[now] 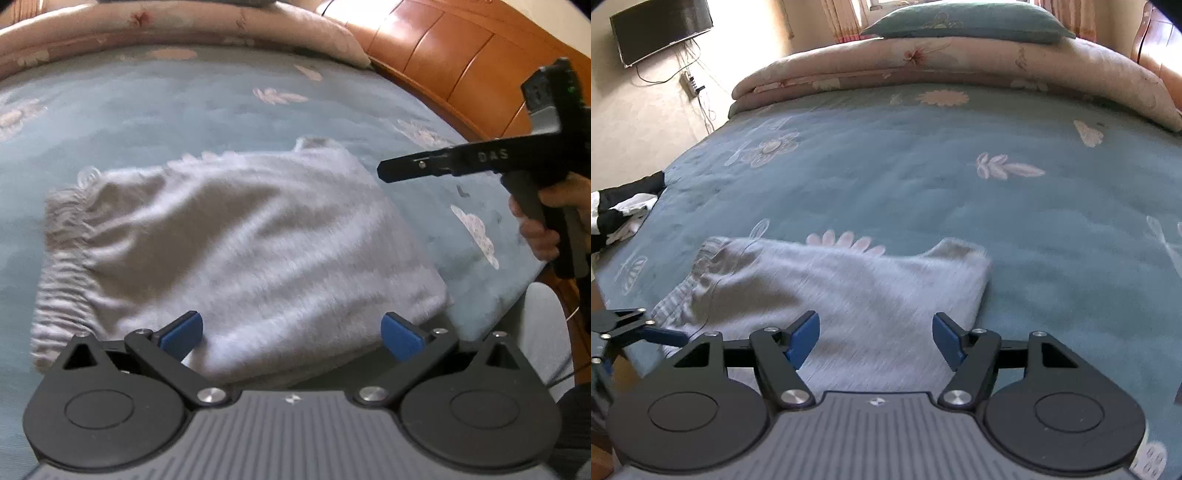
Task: Fold clothes
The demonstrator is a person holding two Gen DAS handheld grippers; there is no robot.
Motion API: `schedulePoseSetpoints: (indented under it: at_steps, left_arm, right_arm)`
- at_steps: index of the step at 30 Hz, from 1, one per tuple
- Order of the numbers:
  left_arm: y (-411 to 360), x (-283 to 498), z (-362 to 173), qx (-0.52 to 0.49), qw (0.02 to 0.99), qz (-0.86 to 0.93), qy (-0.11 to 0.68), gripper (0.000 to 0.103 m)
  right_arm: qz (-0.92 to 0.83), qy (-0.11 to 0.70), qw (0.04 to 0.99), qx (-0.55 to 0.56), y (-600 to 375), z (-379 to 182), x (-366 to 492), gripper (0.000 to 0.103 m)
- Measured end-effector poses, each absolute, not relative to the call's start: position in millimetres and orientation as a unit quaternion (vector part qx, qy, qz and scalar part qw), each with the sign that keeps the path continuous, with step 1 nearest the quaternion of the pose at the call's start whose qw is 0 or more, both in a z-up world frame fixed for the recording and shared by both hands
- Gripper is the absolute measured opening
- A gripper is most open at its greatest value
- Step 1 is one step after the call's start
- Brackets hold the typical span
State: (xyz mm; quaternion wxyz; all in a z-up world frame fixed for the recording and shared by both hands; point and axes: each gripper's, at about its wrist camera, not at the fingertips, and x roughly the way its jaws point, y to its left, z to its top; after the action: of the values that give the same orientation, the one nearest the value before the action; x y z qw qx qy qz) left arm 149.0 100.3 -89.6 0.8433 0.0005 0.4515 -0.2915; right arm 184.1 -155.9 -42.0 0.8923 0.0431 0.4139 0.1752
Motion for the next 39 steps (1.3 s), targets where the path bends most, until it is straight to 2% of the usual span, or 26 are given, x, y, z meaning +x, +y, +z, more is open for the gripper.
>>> schedulePoseSetpoints:
  at_steps: [10,18,21,24,26,30,34,39]
  left_arm:
    - [107,111,-91,0.01,0.841,-0.289,0.458,0.102]
    - [117,114,-56,0.014,0.873,-0.286,0.396,0.102]
    - [116,128,-66,-0.008,0.868,-0.286,0.405,0.102]
    - [113,136,-94,-0.016,0.852,-0.274,0.446,0.102]
    - [116,130,-103,-0.022,0.855,-0.277,0.439,0.102]
    - [136,127,-88,-0.069,0.851,-0.28,0.439,0.102]
    - [164,123,-59,-0.045,0.897,-0.24,0.367,0.102]
    - [211,146,-52,-0.091,0.897,-0.215,0.376,0.102]
  right_arm:
    - [0.184,0.427,0.883,0.061,-146,-63,142,0.075]
    - [0.246,0.436,0.863,0.069,-123,-76,125,0.077]
    - [0.247,0.455,0.852,0.077,-118,-87,121,0.078]
    - [0.239,0.458,0.851,0.091,-124,-91,112,0.079]
    - [0.237,0.454,0.852,0.108,-133,-89,107,0.08]
    - [0.224,0.442,0.859,0.128,-148,-83,103,0.082]
    - [0.213,0.428,0.866,0.145,-161,-79,101,0.083]
    - [0.206,0.429,0.865,0.162,-167,-85,101,0.083]
